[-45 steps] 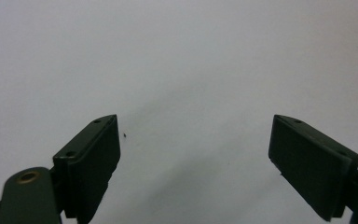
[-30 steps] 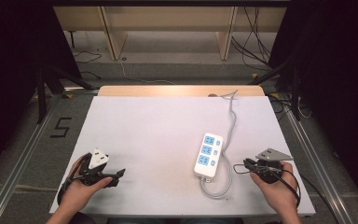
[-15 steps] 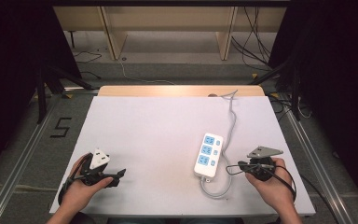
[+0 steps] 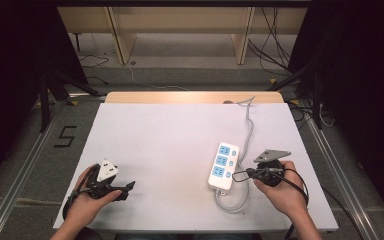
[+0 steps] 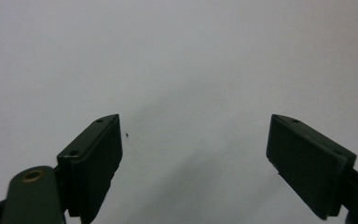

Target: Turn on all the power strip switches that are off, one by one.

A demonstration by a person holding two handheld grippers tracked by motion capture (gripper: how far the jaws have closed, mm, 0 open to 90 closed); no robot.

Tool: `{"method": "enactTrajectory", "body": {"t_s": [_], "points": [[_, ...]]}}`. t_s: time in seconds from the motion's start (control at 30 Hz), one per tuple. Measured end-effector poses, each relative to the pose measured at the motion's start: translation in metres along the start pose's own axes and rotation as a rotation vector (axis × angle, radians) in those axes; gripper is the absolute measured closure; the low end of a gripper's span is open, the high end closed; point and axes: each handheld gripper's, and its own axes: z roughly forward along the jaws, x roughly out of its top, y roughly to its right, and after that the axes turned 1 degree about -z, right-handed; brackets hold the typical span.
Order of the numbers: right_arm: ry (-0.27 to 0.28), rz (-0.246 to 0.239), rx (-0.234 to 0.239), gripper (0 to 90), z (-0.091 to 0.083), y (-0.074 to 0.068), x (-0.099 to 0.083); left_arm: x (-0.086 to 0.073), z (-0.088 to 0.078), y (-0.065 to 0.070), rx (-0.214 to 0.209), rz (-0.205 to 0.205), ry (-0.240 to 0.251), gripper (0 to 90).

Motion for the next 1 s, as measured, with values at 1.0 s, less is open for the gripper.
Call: {"method": "enactTrajectory", "body": {"t_s": [1.0], "points": [[-0.087, -0.037, 0.043, 90.0, 0.011, -0.007, 0.029, 0.0, 0.0, 0.001, -0.002, 0.003, 0.004, 18.2]]}}
